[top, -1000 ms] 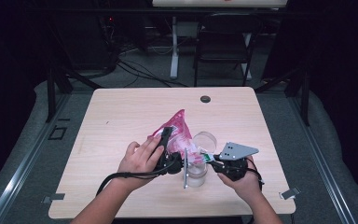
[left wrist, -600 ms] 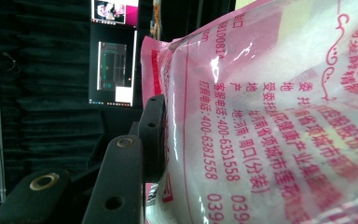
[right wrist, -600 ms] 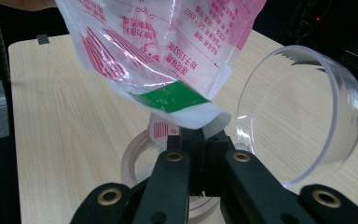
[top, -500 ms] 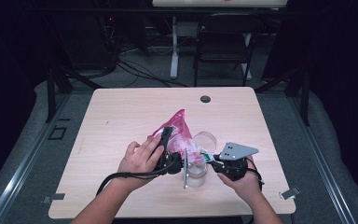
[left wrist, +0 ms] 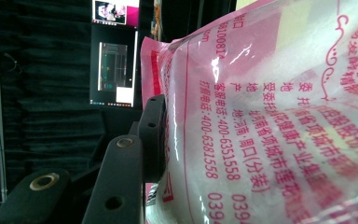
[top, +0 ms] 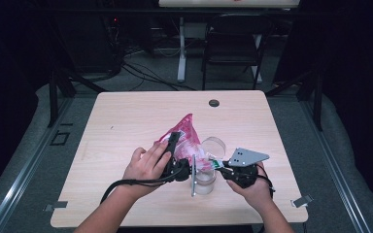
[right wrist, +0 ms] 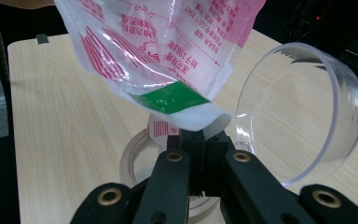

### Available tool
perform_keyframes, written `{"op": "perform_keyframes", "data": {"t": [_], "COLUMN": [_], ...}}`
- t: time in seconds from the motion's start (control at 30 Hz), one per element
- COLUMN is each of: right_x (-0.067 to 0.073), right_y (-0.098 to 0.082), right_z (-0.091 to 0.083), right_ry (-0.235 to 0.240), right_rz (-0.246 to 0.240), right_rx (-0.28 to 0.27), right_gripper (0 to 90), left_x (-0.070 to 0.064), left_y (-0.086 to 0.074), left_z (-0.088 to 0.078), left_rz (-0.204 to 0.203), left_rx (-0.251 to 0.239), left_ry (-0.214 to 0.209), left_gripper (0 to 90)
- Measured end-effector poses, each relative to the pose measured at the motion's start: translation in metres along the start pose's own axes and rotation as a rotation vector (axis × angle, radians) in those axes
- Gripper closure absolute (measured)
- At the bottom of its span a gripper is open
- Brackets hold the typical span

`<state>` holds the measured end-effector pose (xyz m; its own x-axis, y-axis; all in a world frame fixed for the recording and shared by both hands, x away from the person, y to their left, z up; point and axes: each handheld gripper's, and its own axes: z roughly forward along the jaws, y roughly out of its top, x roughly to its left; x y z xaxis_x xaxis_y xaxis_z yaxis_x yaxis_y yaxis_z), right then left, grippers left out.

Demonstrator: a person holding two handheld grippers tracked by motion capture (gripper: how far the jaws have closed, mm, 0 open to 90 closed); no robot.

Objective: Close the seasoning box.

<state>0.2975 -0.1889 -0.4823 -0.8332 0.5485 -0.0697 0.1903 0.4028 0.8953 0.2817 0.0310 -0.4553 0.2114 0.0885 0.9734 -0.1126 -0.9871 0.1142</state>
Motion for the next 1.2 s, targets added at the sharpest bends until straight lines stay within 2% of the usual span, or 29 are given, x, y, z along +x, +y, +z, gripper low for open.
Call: {"op": "perform_keyframes", "data": {"t": [1.2], "right_x": [-0.0010], "right_y": [-0.0022], "right_z": [0.0019], "right_ry": [0.001], "right_rz": [0.008], "right_rx": [0.009], "right_gripper": [90.0], "left_x": [0.0003], "left_y": [0.0020], "left_z": [-0.0012], "left_rz": [0.021], "left_rx": [-0.002], "left_ry": [0.008], "left_gripper": [64.2]}}
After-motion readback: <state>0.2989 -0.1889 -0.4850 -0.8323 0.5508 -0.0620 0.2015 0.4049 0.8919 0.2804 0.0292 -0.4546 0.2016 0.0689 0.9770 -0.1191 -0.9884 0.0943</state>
